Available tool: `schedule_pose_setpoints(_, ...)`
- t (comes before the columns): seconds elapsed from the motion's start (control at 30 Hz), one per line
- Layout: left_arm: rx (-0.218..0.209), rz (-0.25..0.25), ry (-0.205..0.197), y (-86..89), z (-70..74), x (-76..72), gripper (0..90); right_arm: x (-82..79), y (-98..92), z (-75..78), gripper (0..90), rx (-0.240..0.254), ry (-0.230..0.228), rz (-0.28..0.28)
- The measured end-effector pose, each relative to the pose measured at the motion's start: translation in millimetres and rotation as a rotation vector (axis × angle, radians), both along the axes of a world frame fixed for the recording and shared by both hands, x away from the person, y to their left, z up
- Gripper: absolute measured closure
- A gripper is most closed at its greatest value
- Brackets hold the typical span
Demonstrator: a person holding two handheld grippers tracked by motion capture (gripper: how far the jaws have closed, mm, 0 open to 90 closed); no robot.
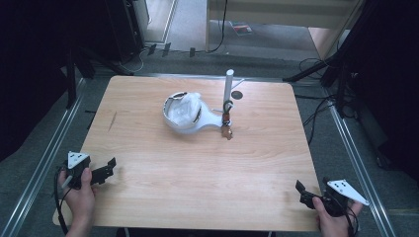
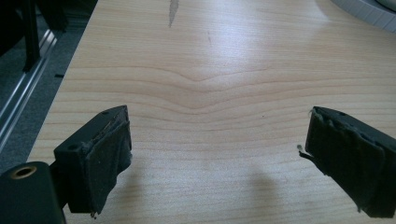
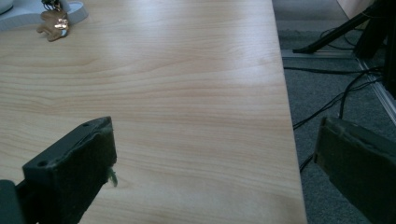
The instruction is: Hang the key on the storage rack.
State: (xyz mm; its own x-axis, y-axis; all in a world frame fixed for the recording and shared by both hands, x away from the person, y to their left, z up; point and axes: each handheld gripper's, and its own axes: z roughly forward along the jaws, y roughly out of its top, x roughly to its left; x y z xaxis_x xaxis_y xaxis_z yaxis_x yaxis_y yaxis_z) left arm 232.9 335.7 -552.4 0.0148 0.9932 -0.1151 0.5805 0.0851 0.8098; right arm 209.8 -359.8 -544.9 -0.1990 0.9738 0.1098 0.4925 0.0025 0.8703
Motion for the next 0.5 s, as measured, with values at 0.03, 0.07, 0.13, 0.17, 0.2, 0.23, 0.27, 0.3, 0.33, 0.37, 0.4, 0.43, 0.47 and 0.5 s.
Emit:
schedule_pose_setpoints(0.03,0.001,0.000,-0.001,0.0,-0.1,0.1,7.7,-0.9,-1.4,-0.8,0.0,-0.001,-0.001,0.000)
schedule_pose_setpoints(0.07,0.000,0.001,0.000,0.0,-0.1,0.1,7.7,-1.6,-2.5,-1.1,0.0,0.004,0.003,-0.003)
schedule_pose_setpoints(0.13,0.000,0.001,0.001,0.0,-0.1,0.1,7.7,-2.8,-3.5,-1.0,0.0,0.010,-0.006,-0.006)
schedule_pose_setpoints(0.17,0.001,0.002,0.000,0.0,-0.1,0.1,7.7,-3.0,-3.3,-1.1,0.0,0.008,-0.008,-0.008)
schedule_pose_setpoints(0.2,0.000,0.001,0.001,-0.1,-0.1,0.2,7.7,-3.1,-2.4,-1.1,0.0,0.004,-0.009,-0.010)
schedule_pose_setpoints(0.23,0.001,0.002,0.001,-0.1,-0.1,0.2,7.7,-3.1,-1.7,-1.1,0.0,0.000,-0.009,-0.009)
schedule_pose_setpoints(0.27,0.000,0.002,0.002,0.0,-0.1,0.2,7.6,-3.1,-0.9,-1.0,0.0,-0.005,-0.007,-0.008)
schedule_pose_setpoints(0.3,0.000,0.001,0.001,0.1,-0.1,0.2,7.7,-3.1,-0.2,-1.1,0.0,-0.009,-0.004,-0.008)
schedule_pose_setpoints(0.33,-0.001,0.003,0.002,0.1,-0.1,0.2,7.6,-2.8,0.0,-1.1,0.0,-0.012,-0.002,-0.004)
schedule_pose_setpoints(0.37,-0.003,0.003,0.002,0.2,-0.1,0.2,7.7,-2.4,0.6,-1.2,0.0,-0.015,0.002,-0.002)
schedule_pose_setpoints(0.4,-0.004,0.004,0.003,0.2,-0.2,0.3,7.6,-2.1,0.9,-1.3,0.0,-0.020,0.003,0.002)
schedule_pose_setpoints(0.43,-0.005,0.005,0.002,0.3,-0.2,0.4,7.7,-2.0,1.1,-1.3,0.0,-0.026,0.003,0.005)
schedule_pose_setpoints(0.47,-0.008,0.004,0.001,0.5,-0.2,0.4,7.7,-2.2,1.7,-1.2,0.0,-0.026,0.005,0.004)
schedule_pose_setpoints(0.5,-0.008,0.004,0.003,0.5,-0.1,0.5,7.7,-2.5,1.9,-1.1,0.0,-0.030,0.002,0.001)
